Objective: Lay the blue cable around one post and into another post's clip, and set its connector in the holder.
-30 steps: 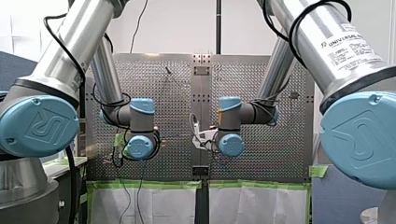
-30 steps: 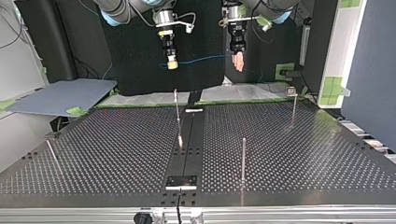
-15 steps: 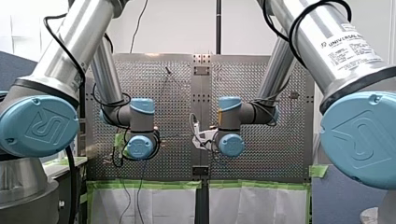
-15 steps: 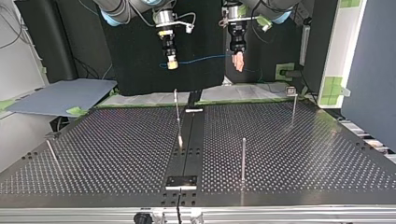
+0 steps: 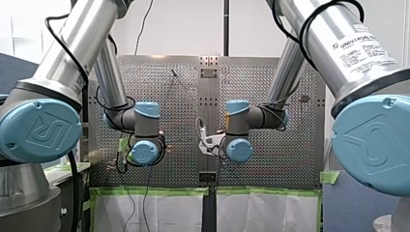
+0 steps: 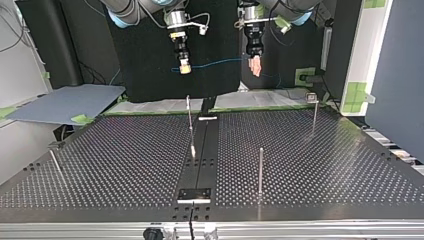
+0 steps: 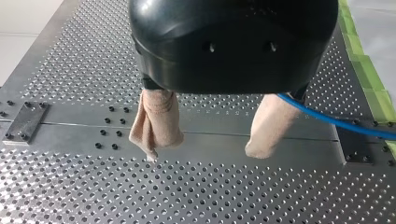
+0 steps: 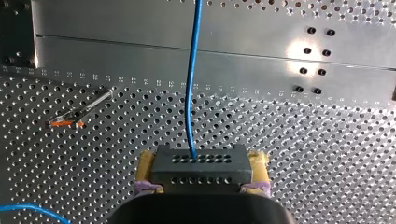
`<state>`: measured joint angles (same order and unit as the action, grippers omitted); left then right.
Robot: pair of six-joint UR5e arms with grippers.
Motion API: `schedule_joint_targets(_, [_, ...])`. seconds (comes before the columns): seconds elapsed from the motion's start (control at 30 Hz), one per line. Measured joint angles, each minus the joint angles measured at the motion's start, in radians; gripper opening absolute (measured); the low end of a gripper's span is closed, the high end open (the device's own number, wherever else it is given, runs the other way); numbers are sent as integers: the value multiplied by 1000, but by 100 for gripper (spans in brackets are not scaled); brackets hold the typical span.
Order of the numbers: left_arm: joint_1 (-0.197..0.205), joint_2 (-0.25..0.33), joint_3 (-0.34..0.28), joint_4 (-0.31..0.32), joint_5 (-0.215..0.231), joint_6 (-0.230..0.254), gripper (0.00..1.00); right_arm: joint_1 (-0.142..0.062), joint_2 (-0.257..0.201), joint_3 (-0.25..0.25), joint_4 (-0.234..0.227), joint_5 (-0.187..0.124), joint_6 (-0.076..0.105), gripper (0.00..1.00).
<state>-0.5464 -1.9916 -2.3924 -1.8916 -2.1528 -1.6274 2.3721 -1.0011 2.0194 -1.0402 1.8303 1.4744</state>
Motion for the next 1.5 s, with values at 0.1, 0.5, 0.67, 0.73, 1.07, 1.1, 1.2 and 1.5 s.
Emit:
schedule_joint_targets(0.1, [0, 0, 0, 0, 0, 0, 100, 0, 0, 0, 0, 0, 0, 0])
schedule_joint_targets(0.5, [0, 0, 0, 0, 0, 0, 100, 0, 0, 0, 0, 0, 0, 0])
schedule_joint_targets(0.67, [-12, 0, 4, -12, 12, 3, 100, 5, -5, 5, 5, 5, -1, 0])
schedule_joint_targets(0.73, [-27, 0, 6, -27, 26, 4, 100, 17, -17, 16, 17, 15, -2, 0])
schedule_joint_targets(1.07, [-52, 0, 7, -125, 49, 5, 100, 49, -90, 29, 90, 26, -3, 0])
schedule_joint_targets(1.1, [-52, 0, 7, -134, 49, 5, 100, 49, -92, 29, 92, 26, -3, 0])
schedule_joint_targets(1.2, [-52, 0, 7, -159, 49, 5, 100, 49, -94, 29, 94, 26, -3, 0])
schedule_joint_targets(1.5, [-49, -2, 10, -177, 52, 1, 100, 50, -94, 29, 95, 27, -2, 0])
